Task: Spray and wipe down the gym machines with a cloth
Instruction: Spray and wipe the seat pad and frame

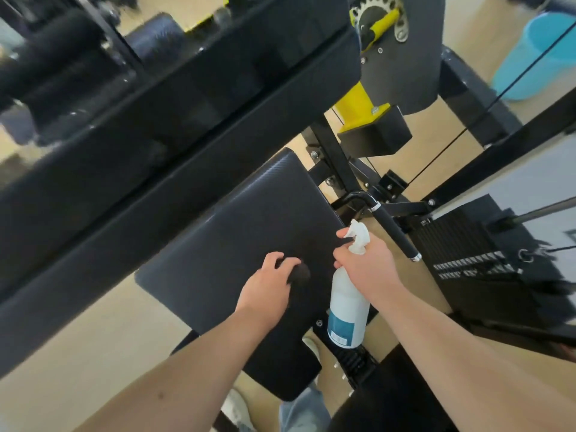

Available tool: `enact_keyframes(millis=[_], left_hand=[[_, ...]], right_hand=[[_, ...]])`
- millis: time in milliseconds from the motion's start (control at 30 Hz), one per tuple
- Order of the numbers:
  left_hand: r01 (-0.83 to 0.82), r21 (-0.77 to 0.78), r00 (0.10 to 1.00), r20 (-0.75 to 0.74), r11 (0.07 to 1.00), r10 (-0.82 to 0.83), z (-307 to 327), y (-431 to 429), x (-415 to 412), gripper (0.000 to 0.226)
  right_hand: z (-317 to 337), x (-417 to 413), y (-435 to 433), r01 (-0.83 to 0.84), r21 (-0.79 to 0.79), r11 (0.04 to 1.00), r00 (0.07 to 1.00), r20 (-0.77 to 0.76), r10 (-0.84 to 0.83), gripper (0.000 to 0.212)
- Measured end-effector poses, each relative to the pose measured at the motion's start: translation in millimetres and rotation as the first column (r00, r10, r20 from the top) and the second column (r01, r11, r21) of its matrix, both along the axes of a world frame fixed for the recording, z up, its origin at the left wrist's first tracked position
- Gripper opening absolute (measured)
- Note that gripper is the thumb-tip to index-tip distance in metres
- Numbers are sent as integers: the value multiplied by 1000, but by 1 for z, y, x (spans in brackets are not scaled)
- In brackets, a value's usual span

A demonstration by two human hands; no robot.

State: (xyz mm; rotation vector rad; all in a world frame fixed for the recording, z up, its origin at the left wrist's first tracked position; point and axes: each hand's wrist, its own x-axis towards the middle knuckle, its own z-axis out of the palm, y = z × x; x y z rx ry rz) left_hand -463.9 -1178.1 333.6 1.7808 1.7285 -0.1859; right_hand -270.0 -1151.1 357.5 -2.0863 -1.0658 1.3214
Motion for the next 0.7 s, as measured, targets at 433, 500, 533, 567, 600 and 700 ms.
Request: enact_keyframes(millis=[433, 500, 533, 567, 600, 700], left_hand=[[-495, -168, 693, 515, 852, 504, 131, -40, -48, 45], [-500, -232, 638, 553, 834, 536, 142, -48, -58, 66], [-499, -251, 615, 572, 829, 543, 147, -53, -63, 75], [-504, -259, 595, 587, 824, 549, 151, -58, -67, 82], [-522, -257, 574, 600, 814, 557, 154, -63, -71, 85], [-589, -219, 528, 624, 778, 576, 160, -77, -85, 90]], right_hand=[[91, -58, -29, -187, 100, 977, 982, -21, 190, 23], [102, -65, -36, -199, 114, 973, 979, -26, 203, 25], [107, -68, -39, -199, 120, 973, 978, -31, 204, 26], [112, -71, -42, -199, 122, 972, 979, -30, 204, 26], [116, -74, -45, -200, 124, 972, 978, -29, 205, 27], [127, -84, -54, -222, 123, 967, 974, -25, 227, 27]])
